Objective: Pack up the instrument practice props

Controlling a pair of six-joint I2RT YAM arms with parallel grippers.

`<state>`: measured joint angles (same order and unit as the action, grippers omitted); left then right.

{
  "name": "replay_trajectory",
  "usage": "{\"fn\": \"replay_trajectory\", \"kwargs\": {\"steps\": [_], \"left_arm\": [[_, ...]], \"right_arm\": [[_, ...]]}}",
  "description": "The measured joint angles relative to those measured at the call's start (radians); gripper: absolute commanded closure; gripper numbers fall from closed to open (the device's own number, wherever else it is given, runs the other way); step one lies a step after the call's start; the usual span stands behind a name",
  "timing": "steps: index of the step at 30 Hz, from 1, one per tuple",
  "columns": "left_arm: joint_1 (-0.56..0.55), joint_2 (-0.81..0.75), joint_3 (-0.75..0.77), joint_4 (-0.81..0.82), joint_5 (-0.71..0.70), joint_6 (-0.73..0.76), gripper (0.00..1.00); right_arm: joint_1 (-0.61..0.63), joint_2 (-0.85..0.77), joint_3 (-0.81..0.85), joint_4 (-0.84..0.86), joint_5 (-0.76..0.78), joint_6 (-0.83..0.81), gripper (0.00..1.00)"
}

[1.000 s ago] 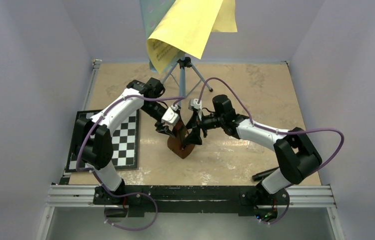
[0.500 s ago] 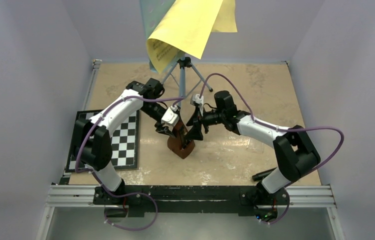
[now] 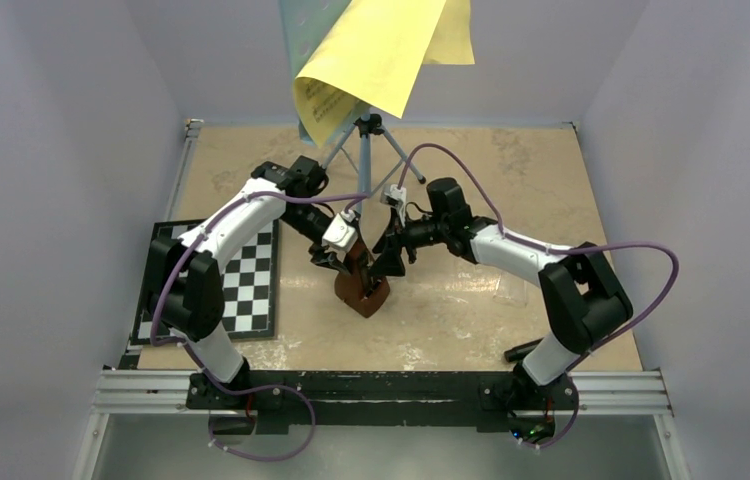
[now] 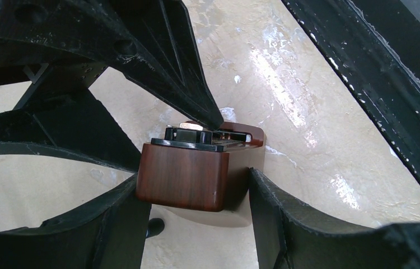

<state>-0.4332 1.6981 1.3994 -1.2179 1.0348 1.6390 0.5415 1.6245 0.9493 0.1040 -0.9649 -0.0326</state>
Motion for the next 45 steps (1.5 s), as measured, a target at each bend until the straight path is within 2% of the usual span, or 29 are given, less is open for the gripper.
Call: {"fn": "replay_trajectory", "kwargs": {"steps": [38, 41, 45], "left_arm": [[0.003, 0.021, 0.017, -0.003, 0.001, -0.013, 1.0], [0.003, 0.021, 0.017, -0.002, 0.002, -0.018, 0.76], [0.001, 0.02, 0.017, 0.005, 0.002, -0.029, 0.53]], "right_arm": [[-0.046, 0.06, 0.067, -0.089, -0.011, 0.01, 0.2], [-0.07, 0.05, 0.067, -0.104, 0.01, 0.0, 0.18], [-0.113, 0.013, 0.07, -0.163, 0.034, -0.032, 0.17]]}}
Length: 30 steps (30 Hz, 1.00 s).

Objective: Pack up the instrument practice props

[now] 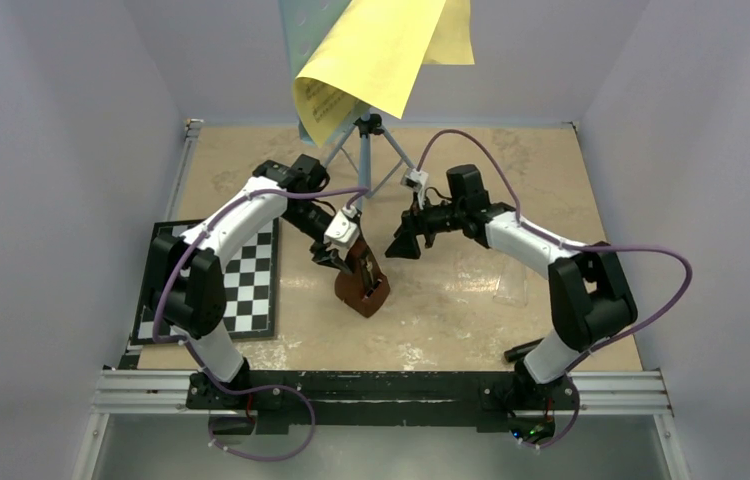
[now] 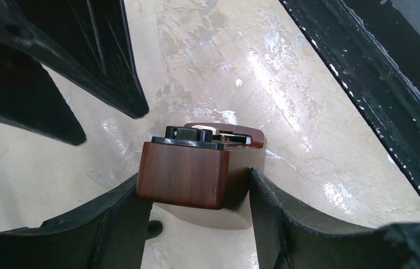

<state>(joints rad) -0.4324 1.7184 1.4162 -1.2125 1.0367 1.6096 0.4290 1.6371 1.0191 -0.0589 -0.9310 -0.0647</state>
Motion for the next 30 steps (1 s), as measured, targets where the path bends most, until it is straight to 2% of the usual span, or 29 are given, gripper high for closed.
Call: {"fn": "replay_trajectory", "kwargs": {"steps": [1, 2, 3, 4, 12, 17, 24, 30], "left_arm": [[0.0, -0.001, -0.002, 0.006, 0.0, -0.007, 0.47], [0.0, -0.005, -0.008, 0.018, 0.001, -0.021, 0.37], [0.0, -0.01, -0.014, 0.03, 0.001, -0.035, 0.16], [0.0, -0.017, -0.023, 0.045, 0.001, -0.053, 0.03], [-0.013, -0.037, -0.146, 0.203, -0.072, -0.164, 0.01], [-0.013, -0.079, -0.185, 0.29, -0.084, -0.229, 0.01], [-0.013, -0.201, -0.291, 0.451, -0.118, -0.389, 0.01], [-0.013, -0.307, -0.412, 0.612, -0.167, -0.547, 0.01]], "right_arm": [[-0.008, -0.011, 0.002, -0.017, 0.003, -0.006, 0.16], [-0.014, -0.024, 0.01, -0.047, 0.014, -0.012, 0.16], [-0.019, -0.04, 0.019, -0.078, 0.032, -0.018, 0.15], [-0.023, -0.059, 0.029, -0.111, 0.051, -0.023, 0.14], [-0.039, -0.299, 0.004, -0.28, 0.248, -0.006, 0.1], [-0.1, -0.422, -0.051, -0.425, 0.41, 0.047, 0.1], [-0.294, -0.399, -0.055, -0.63, 0.635, 0.114, 0.11], [-0.336, -0.332, -0.055, -0.715, 0.8, 0.163, 0.12]]}}
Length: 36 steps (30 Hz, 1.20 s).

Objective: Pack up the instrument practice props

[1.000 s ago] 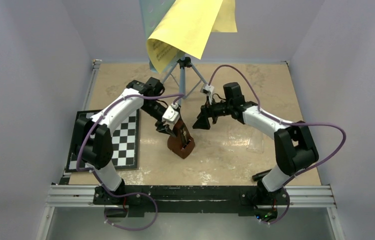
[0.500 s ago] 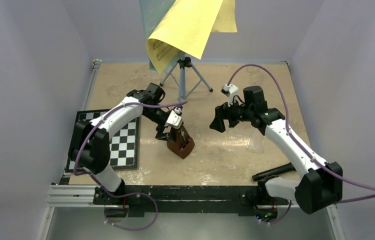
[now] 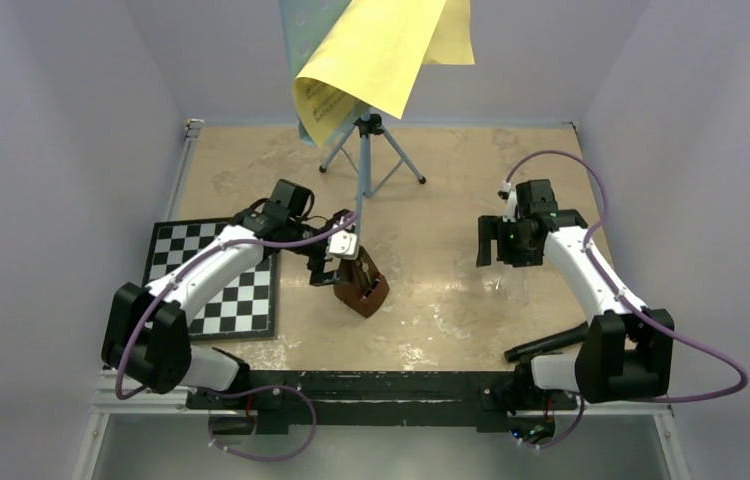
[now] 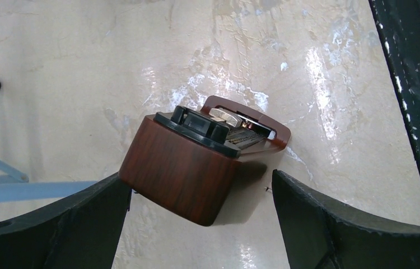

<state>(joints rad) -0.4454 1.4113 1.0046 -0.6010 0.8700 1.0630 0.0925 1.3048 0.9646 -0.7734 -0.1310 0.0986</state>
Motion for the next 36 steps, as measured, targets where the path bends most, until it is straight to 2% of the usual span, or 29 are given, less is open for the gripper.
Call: {"fn": "replay_trajectory", "kwargs": {"steps": [8, 16, 26, 36], "left_arm": [[0.0, -0.108, -0.063, 0.112, -0.037, -0.176, 0.01], [0.0, -0.204, -0.125, 0.178, -0.096, -0.388, 0.01], [0.0, -0.415, -0.195, 0.151, -0.142, -0.441, 0.01], [0.0, -0.43, -0.2, 0.143, -0.144, -0.531, 0.01]], "right_arm": [[-0.045, 0.105, 0.024, -0.02, 0.148, 0.018, 0.13], [-0.087, 0.23, 0.096, -0.012, 0.194, 0.009, 0.15], [-0.12, 0.332, 0.143, 0.002, 0.188, -0.026, 0.23], [-0.126, 0.391, 0.22, -0.123, 0.126, -0.064, 0.23]]}}
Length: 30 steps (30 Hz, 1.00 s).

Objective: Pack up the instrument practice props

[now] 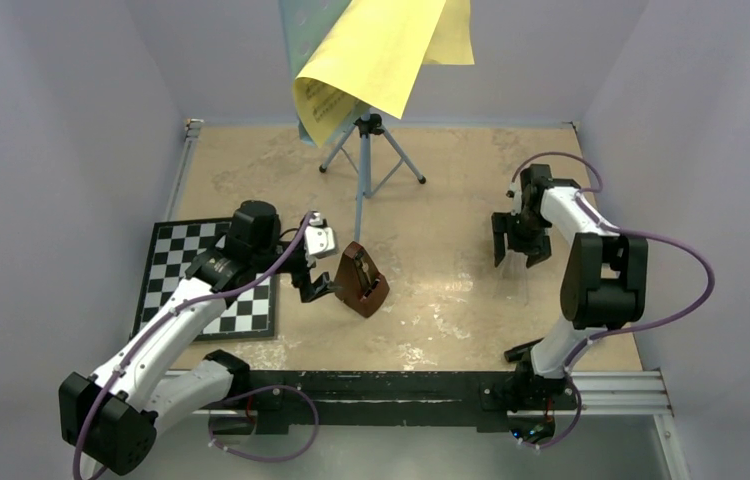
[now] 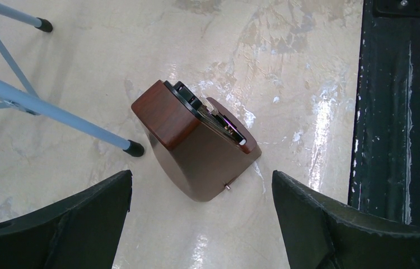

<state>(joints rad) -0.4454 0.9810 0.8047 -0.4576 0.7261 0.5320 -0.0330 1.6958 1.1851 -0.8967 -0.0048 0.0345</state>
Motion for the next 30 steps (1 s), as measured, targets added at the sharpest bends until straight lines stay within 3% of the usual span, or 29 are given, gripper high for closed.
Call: {"fn": "replay_trajectory", "kwargs": {"steps": [14, 30], "left_arm": [[0.0, -0.011, -0.018, 0.028, -0.013, -0.041, 0.01], [0.0, 0.009, -0.017, 0.024, -0.032, -0.047, 0.01]], "right_arm": [[-0.015, 0.085, 0.008, -0.074, -0.034, -0.051, 0.18], [-0.015, 0.156, 0.026, -0.085, -0.027, -0.05, 0.21]]}}
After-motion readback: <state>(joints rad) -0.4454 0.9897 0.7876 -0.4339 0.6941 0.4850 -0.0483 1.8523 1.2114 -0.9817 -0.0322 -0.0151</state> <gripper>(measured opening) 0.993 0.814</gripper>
